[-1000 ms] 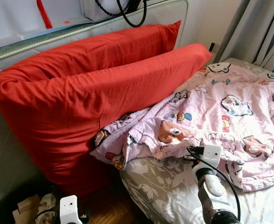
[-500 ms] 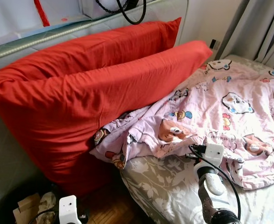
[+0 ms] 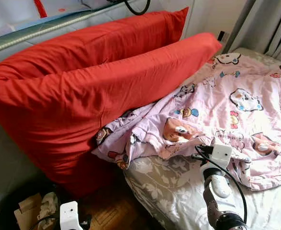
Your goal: Clean up the room
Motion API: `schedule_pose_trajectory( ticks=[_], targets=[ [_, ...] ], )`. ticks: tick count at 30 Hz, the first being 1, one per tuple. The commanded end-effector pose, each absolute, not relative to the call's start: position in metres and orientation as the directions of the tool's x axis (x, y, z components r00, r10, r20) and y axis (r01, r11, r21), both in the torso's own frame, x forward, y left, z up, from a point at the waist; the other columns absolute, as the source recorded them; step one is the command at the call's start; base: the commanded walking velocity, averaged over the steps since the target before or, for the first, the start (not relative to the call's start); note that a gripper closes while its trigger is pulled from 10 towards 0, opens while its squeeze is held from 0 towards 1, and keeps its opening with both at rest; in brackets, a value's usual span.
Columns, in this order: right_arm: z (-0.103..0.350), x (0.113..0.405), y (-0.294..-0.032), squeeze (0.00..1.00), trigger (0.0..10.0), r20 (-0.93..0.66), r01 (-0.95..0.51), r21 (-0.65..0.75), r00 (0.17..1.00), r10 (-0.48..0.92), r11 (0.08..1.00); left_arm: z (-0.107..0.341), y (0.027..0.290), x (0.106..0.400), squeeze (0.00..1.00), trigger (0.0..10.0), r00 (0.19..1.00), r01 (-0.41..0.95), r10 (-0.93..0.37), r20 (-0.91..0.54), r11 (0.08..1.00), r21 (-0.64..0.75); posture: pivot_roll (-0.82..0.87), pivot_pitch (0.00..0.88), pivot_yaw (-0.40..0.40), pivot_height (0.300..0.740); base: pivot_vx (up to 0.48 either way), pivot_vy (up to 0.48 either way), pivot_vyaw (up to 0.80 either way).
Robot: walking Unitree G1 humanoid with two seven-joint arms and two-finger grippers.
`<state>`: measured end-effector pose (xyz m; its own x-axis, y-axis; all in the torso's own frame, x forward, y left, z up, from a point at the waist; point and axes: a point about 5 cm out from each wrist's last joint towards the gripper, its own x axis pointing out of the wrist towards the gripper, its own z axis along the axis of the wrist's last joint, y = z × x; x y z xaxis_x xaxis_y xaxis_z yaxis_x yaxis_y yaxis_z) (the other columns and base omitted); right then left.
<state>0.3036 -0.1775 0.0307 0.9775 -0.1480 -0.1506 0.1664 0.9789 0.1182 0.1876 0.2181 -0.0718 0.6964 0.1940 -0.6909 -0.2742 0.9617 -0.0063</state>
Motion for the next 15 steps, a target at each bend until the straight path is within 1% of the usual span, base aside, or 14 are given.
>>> schedule_pose_trajectory(
  ticks=[1,15],
  targets=[
    [0.0325,0.3042,-0.1775,0.00,10.0,-0.138,0.174,0.121,0.978,-0.157,0.977,-0.0778,0.2195,0.1761,0.00,10.0,0.663,-0.279,0.197,-0.722,0.960,0.005,0.08,0.220,-0.023,0.740,0.000,0.000,0.00],
    [0.0319,0.3039,-0.1779,0.00,10.0,-0.141,0.182,0.120,0.976,-0.165,0.976,-0.0783,0.2170,0.1760,0.00,10.0,0.664,-0.278,0.194,-0.723,0.961,0.002,0.09,0.214,-0.024,0.740,0.000,0.000,0.00]
  ],
)
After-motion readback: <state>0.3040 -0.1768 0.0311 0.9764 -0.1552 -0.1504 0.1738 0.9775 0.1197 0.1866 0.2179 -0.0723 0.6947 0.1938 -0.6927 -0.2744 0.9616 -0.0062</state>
